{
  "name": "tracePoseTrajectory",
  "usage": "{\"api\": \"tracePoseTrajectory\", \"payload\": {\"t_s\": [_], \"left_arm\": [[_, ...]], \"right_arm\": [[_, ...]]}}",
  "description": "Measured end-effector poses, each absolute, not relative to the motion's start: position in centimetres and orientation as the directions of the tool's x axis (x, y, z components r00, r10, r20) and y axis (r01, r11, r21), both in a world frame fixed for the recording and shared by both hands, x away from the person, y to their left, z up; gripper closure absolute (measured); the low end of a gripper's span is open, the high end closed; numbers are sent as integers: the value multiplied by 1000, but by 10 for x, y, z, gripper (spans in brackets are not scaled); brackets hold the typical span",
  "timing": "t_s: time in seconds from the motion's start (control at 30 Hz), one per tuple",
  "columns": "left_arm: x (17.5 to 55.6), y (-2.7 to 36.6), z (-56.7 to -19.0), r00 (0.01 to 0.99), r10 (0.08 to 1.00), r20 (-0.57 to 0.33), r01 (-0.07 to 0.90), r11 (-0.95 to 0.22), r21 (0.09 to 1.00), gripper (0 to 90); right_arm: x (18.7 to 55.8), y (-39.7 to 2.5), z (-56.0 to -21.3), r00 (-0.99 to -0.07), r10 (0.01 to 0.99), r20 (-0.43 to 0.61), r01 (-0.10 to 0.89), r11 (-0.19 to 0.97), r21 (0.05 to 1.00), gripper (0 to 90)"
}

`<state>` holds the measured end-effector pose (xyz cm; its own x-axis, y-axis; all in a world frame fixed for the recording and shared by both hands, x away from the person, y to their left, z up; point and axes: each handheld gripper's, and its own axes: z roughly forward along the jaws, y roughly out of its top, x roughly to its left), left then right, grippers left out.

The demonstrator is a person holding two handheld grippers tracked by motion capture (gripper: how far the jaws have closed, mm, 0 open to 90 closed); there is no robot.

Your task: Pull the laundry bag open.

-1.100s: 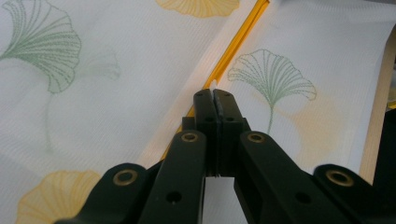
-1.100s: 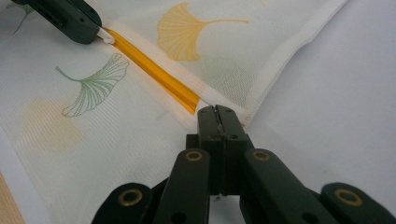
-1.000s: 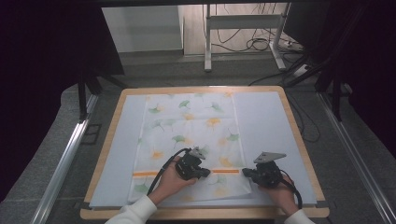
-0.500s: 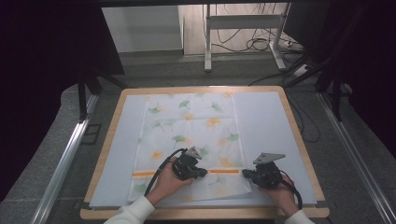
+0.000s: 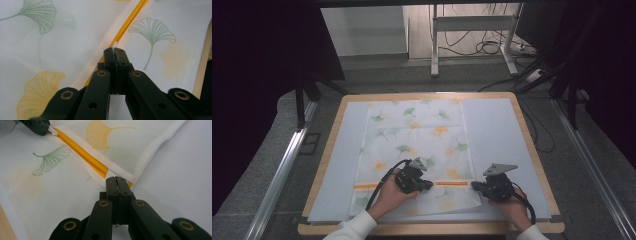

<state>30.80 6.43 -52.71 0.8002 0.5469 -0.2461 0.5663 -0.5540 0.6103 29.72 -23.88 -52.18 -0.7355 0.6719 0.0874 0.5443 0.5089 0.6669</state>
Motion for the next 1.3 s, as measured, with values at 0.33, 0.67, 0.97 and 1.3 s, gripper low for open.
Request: {"api": "tracePoseTrajectory", "payload": {"t_s": [0.33, 0.67, 0.97, 1.3], "left_arm": [[307, 71, -528, 794, 555, -248, 573, -547, 611, 900], [311, 69, -528, 797, 545, -261, 573, -543, 614, 900], [308, 70, -527, 785, 564, -256, 585, -536, 609, 900], [309, 73, -528, 775, 568, -279, 601, -522, 606, 900]], "right_arm": [[297, -239, -522, -735, 672, 88, 545, 509, 666, 897], [297, -239, -522, -735, 672, 90, 544, 506, 669, 897], [297, -239, -522, -734, 673, 88, 546, 509, 666, 897], [297, -239, -522, -734, 674, 89, 547, 508, 665, 898]]}}
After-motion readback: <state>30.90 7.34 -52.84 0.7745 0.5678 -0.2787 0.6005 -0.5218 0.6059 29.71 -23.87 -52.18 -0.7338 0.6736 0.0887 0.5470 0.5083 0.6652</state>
